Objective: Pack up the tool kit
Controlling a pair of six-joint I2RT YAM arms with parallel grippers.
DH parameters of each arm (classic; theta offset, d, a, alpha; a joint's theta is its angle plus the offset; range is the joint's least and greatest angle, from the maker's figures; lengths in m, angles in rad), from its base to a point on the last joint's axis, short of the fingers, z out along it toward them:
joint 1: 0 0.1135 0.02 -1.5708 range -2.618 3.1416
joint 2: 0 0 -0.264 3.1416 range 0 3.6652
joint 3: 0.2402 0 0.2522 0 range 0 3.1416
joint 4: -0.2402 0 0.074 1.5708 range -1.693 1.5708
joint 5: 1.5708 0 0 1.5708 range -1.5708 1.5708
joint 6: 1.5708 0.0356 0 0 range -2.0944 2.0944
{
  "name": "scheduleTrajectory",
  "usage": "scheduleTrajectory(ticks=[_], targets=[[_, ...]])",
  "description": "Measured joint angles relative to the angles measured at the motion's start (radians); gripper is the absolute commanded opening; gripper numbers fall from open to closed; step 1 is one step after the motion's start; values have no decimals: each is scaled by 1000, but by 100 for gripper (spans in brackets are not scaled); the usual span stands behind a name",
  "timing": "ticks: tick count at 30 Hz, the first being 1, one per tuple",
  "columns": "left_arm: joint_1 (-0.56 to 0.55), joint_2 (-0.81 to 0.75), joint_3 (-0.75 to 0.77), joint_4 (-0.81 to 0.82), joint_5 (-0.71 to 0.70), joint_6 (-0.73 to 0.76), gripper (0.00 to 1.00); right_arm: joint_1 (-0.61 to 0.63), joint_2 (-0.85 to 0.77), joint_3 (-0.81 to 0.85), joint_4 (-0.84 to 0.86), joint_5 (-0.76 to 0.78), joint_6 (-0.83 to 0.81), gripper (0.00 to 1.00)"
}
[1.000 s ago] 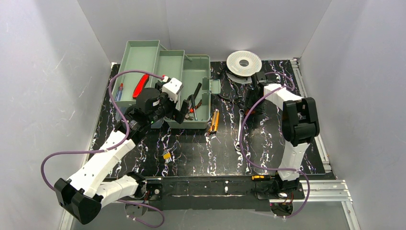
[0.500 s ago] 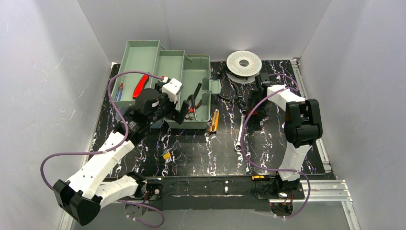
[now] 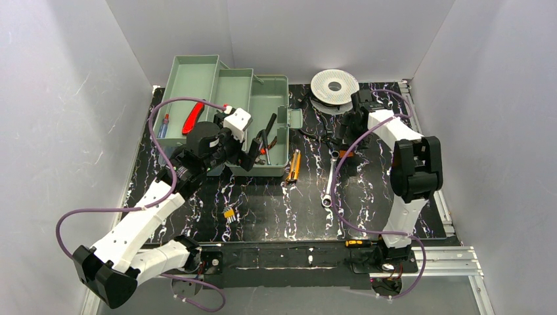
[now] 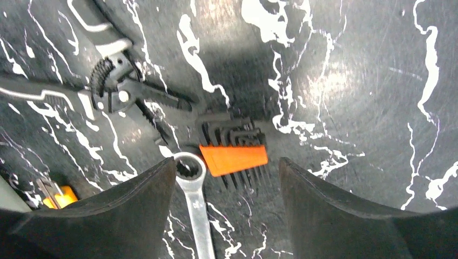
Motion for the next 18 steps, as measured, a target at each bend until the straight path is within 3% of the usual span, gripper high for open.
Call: scheduleTrajectory(ticks=[11, 18], targets=[[-6, -1, 0, 0, 0, 0, 100, 3, 122, 37, -2, 49, 72, 70], [-7, -8, 0, -3, 0, 0, 100, 18, 117, 29, 5, 61, 99, 42]])
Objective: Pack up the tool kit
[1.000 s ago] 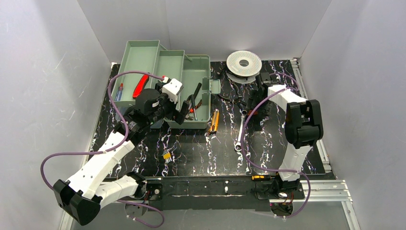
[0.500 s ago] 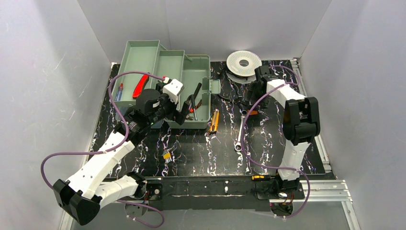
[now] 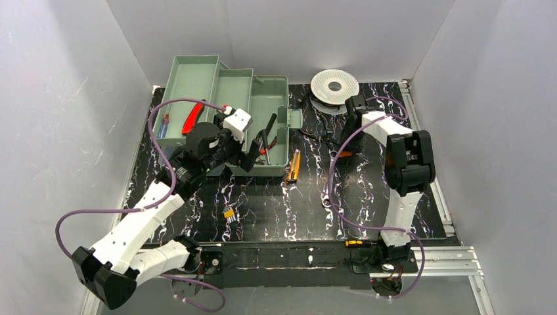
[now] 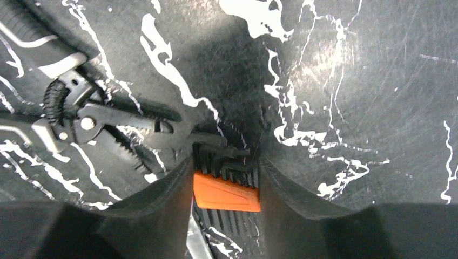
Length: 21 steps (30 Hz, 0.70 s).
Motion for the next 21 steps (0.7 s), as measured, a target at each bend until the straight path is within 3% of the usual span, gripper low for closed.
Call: scheduleTrajectory(ticks=[9, 11, 14, 16, 18, 21], targets=[[-6, -4, 0, -4, -1, 1, 100, 2, -122, -104, 43, -56, 1, 37], [-7, -4, 0, -4, -1, 1, 99, 2, -165, -142, 58, -67, 0, 28], [-7, -2, 0, -4, 0, 1, 99, 2, -249, -207, 102, -98, -3, 26], [-8, 3, 0, -5, 2, 0, 99, 2, -294, -235, 130, -125, -2, 37], [-8, 14, 2, -8, 4, 0, 99, 1, -311, -243, 152, -150, 1, 66], [-10, 31, 2, -18, 4, 0, 100, 1, -307, -243, 163, -150, 1, 75]])
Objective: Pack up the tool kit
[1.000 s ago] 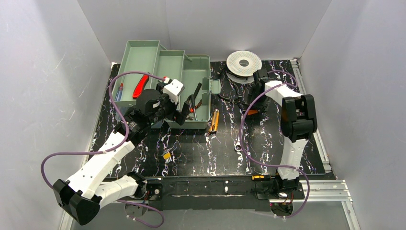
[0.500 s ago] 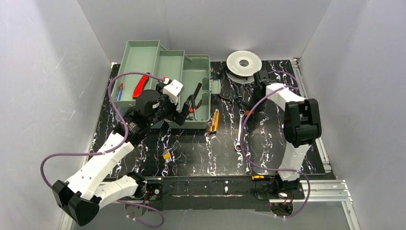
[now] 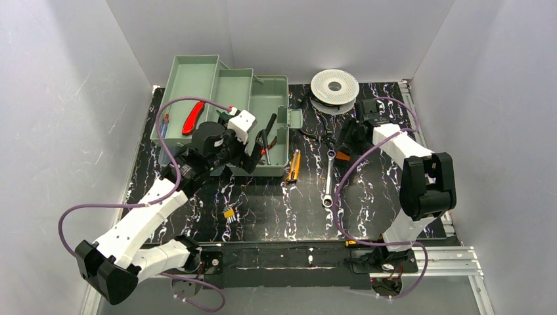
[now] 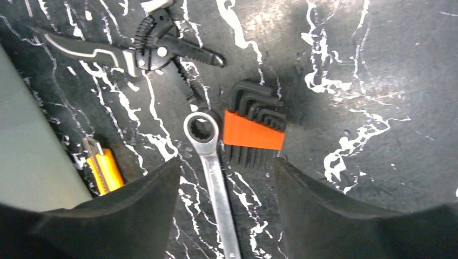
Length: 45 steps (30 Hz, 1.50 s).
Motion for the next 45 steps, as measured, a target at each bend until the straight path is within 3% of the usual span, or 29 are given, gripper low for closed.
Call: scheduleTrajectory(ticks=[8, 13, 25, 28, 29, 30, 31, 32, 37, 45], targets=[[-2, 5, 0, -5, 2, 0, 100, -2, 87, 34, -61, 107, 31, 84], [-2, 4, 0, -5, 7, -1, 99, 5, 172, 85, -132, 185, 156, 87], [-2, -34, 0, -4, 29, -13, 99, 43, 244, 153, -163, 239, 293, 89], [-2, -45, 0, -2, 30, -16, 99, 43, 246, 159, -167, 239, 306, 86], [-2, -47, 0, -2, 30, -16, 99, 43, 246, 159, -169, 239, 308, 81], [-2, -49, 0, -2, 30, -16, 99, 43, 246, 159, -170, 240, 311, 60], [-2, -50, 0, -2, 30, -16, 99, 44, 246, 159, -172, 242, 313, 27], [-2, -50, 0, -2, 30, -16, 100, 47, 246, 159, -175, 245, 309, 2], [-2, -52, 0, -2, 29, -16, 99, 54, 169, 220, -196, 280, 335, 1], [-2, -64, 0, -2, 11, -11, 100, 65, 211, 211, -177, 314, 341, 1]])
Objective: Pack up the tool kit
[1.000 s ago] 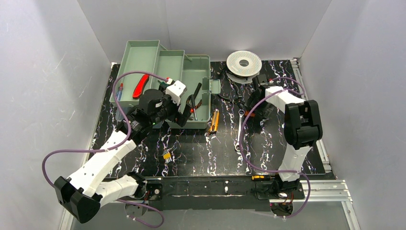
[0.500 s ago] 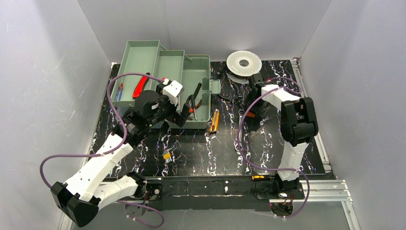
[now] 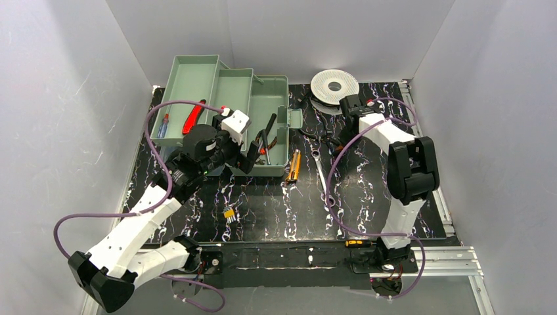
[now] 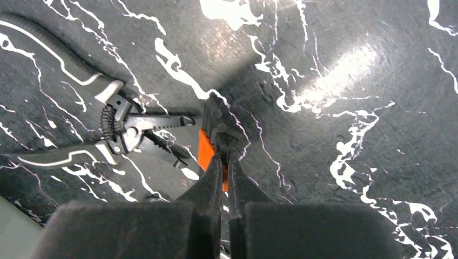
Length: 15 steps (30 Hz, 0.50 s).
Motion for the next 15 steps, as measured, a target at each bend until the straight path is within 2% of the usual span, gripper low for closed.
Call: scheduleTrajectory(ticks=[8, 15], targets=[[0, 11, 0, 1, 3, 2, 100, 2, -157, -154, 56, -64, -81, 1], [-4, 73, 0, 4, 47, -6, 99, 2, -393, -303, 197, -291, -198, 1]])
